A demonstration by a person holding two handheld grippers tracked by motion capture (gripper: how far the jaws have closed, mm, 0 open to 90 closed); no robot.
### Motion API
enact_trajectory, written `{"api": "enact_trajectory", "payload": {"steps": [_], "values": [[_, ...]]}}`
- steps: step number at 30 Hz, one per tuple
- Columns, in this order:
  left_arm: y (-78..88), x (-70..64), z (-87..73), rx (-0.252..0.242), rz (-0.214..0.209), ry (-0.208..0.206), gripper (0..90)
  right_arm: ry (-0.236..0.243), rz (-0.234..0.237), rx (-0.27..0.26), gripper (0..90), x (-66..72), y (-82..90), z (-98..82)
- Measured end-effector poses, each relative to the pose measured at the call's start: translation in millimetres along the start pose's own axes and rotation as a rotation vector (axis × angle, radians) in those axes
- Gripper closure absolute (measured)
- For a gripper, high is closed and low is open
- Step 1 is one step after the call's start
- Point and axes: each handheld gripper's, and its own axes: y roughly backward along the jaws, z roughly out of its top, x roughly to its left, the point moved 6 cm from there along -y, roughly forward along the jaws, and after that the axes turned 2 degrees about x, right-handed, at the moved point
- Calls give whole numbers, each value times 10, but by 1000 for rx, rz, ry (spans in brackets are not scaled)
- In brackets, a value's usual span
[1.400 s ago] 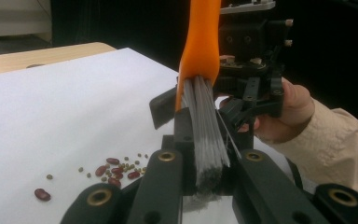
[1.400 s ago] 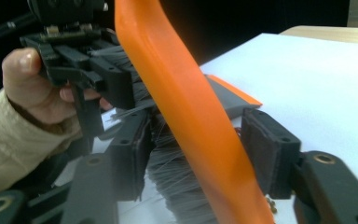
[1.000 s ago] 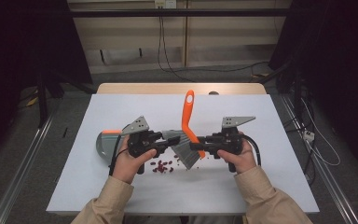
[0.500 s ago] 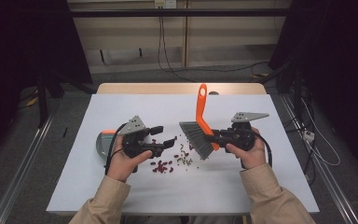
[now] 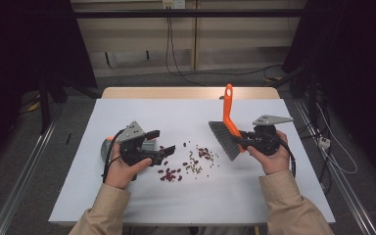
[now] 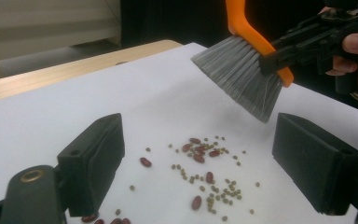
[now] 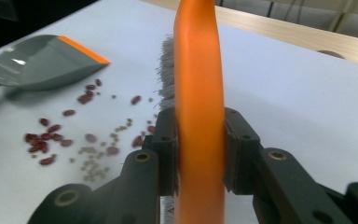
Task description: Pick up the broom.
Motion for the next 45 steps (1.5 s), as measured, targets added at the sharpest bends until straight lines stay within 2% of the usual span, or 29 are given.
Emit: {"api": "enact_trajectory", "payload": {"steps": [3,6,15,22,26,28,31,36,39,41,45], "values": [[30,34,-21,2,11,0,146,-10,-30,24,705,-43,-8,-32],[59,60,-45,11,24,-9,137,-2,-74,54,705,-74,-19,-58],[176,167,-150,29,60,-14,129,10,-162,119,705,-166,-51,-126],[301,258,-222,32,91,-21,117,53,-215,189,704,-212,-123,-172],[342,288,-259,28,100,-20,116,71,-227,221,703,-215,-189,-203],[356,305,-279,28,106,-28,113,73,-229,224,704,-214,-221,-210],[364,326,-307,35,116,-26,111,54,-198,222,706,-201,-293,-239],[363,322,-334,42,115,-34,109,35,-188,188,693,-175,-346,-237],[366,322,-345,44,117,-33,109,-18,-155,122,634,-174,-347,-235],[372,325,-349,45,119,-33,109,-45,-162,105,628,-195,-336,-249],[381,326,-356,45,121,-33,109,-43,-165,106,695,-220,-352,-313]]}}
